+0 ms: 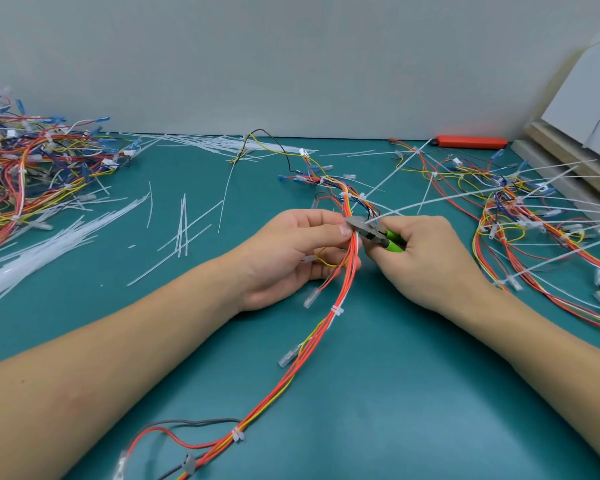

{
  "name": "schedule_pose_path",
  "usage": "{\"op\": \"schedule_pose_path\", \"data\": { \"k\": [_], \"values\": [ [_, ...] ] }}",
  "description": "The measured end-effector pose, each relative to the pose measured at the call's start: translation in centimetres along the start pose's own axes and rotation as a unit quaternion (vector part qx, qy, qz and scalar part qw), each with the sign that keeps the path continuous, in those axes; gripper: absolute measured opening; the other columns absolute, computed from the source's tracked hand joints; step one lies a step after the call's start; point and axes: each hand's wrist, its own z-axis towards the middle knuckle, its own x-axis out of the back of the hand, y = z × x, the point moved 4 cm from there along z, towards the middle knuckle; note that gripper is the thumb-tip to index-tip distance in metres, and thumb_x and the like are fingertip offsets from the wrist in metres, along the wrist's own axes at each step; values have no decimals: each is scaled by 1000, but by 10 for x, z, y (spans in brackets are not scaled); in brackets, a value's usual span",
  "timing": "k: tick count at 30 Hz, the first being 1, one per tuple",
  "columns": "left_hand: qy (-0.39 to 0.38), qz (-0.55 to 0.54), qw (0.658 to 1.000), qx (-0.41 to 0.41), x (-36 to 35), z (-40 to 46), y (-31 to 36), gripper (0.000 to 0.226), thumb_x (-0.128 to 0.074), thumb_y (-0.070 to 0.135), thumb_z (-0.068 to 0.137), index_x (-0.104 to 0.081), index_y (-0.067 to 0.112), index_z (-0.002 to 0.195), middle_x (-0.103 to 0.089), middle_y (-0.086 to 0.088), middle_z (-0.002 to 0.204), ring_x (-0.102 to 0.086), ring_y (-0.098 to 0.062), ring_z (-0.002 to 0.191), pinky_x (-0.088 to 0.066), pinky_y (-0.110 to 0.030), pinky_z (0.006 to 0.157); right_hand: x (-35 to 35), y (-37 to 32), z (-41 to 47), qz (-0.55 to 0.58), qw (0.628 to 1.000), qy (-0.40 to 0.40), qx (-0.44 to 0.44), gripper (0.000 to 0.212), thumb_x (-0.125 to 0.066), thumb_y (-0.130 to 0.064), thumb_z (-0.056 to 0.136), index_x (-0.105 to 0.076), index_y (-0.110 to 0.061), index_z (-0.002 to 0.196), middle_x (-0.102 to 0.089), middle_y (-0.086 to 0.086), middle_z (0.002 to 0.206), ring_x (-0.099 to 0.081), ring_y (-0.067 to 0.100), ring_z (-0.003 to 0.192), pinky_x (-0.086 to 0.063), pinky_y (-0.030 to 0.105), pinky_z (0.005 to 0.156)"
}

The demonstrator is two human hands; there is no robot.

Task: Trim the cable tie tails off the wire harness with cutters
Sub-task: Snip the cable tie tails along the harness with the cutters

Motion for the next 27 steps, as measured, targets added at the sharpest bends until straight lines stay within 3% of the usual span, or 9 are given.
{"op": "schedule_pose_path", "data": {
  "k": [6, 10, 12, 17, 21, 24, 27],
  "values": [
    [8, -6, 1000, 3, 0, -1, 0, 14, -57, 7, 98, -60, 5, 112, -70, -5, 86, -67, -15, 69, -54, -28, 73, 5, -5, -3, 21, 999, 39, 16, 4, -72, -17, 84, -72, -21, 82, -65, -4, 72, -58, 17, 74, -48, 30, 70],
    [10, -8, 1000, 7, 0, -1, 1, 16, -58, 8, 98, -60, 5, 114, -71, -4, 84, -68, -14, 68, -54, -28, 74, 4, -7, -1, -2, 999, 31, 23, 18, -74, -20, 84, -76, -28, 100, -72, -12, 102, -61, 16, 109, -46, 33, 98],
    [9, -7, 1000, 6, 0, -1, 0, 17, -57, 8, 99, -59, 5, 115, -71, -4, 84, -68, -14, 68, -54, -27, 73, 4, -6, -2, 4, 999, 37, 19, 23, -75, -20, 84, -75, -30, 105, -70, -15, 108, -59, 15, 114, -44, 32, 103],
    [5, -5, 1000, 5, 1, 0, -1, 11, -58, 8, 98, -62, 6, 109, -72, -5, 86, -69, -13, 68, -56, -27, 74, 5, -5, -1, 4, 999, 43, 19, 22, -74, -21, 84, -74, -30, 105, -70, -16, 107, -58, 13, 112, -42, 29, 100],
    [-1, 0, 1000, 2, 1, 0, -1, 8, -59, 10, 97, -64, 8, 103, -71, -5, 86, -68, -14, 69, -55, -28, 75, 4, -3, -1, 17, 999, 31, -1, 2, -73, -23, 83, -72, -24, 84, -66, -8, 77, -59, 16, 79, -50, 35, 75],
    [-8, 2, 1000, -2, 1, 1, -2, 10, -61, 12, 94, -64, 8, 102, -70, -4, 85, -68, -13, 69, -55, -28, 76, 2, 0, -2, 9, 1000, 18, -17, 18, -69, -27, 86, -63, -16, 72, -51, -2, 58, -46, 18, 60, -45, 38, 60],
    [-10, 0, 1000, -1, 1, 1, -1, 15, -62, 14, 92, -64, 7, 105, -70, -4, 86, -67, -12, 69, -55, -28, 77, 1, -1, -1, -30, 1000, 5, -10, 21, -65, -28, 88, -62, -12, 75, -49, 3, 57, -47, 27, 62, -49, 44, 61]
  ]
}}
